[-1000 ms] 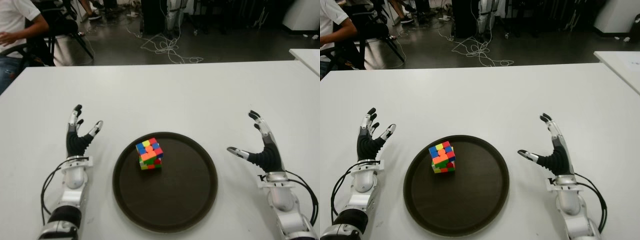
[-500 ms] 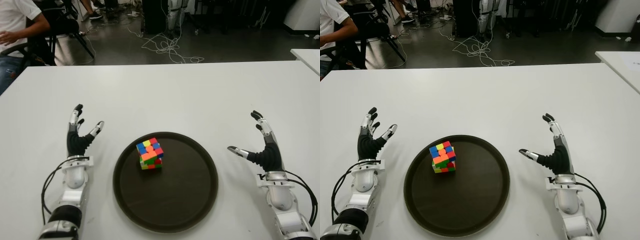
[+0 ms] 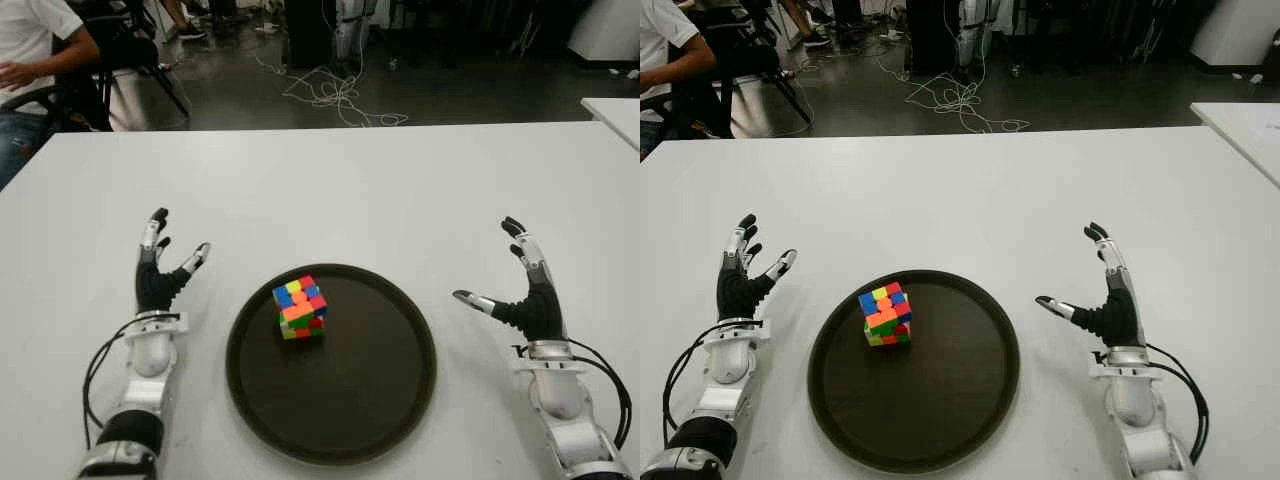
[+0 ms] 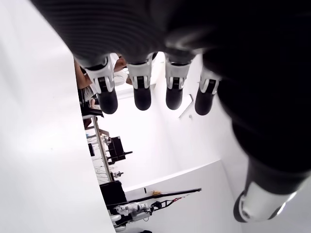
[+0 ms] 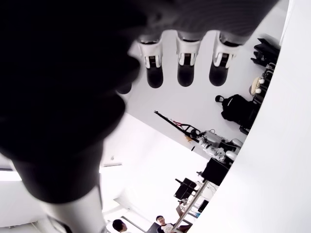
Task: Pick up the Rubik's Cube and put it in the plate
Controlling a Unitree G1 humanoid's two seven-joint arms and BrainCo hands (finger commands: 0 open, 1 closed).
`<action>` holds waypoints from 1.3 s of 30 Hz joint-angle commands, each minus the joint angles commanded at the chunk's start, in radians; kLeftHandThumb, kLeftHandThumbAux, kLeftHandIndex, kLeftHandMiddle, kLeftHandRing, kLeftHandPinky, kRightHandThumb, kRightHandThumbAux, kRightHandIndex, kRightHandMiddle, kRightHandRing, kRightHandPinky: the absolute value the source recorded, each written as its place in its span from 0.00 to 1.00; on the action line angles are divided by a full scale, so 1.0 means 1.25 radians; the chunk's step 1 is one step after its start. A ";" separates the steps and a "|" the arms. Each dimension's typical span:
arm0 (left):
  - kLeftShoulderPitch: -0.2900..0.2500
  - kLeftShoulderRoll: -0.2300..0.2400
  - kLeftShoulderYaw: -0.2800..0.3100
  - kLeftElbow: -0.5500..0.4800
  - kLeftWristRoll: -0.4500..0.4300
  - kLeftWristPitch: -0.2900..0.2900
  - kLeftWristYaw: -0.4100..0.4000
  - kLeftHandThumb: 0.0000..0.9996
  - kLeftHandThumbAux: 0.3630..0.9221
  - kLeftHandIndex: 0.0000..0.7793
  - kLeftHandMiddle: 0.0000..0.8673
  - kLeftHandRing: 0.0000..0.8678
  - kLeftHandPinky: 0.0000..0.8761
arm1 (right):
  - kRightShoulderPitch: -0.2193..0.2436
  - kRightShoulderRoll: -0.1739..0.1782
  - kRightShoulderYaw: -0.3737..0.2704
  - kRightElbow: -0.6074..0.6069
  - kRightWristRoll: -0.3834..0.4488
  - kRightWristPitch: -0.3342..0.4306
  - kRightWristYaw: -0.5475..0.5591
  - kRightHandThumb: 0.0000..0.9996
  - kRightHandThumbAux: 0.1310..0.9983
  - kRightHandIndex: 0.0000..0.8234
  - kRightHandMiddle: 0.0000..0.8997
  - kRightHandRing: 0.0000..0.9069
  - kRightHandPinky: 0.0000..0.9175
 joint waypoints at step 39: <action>0.032 -0.068 0.063 -0.098 -0.092 0.086 0.004 0.68 0.62 0.54 0.67 0.69 0.70 | 0.021 0.096 0.005 0.084 0.067 0.086 -0.095 0.39 0.73 0.45 0.53 0.54 0.56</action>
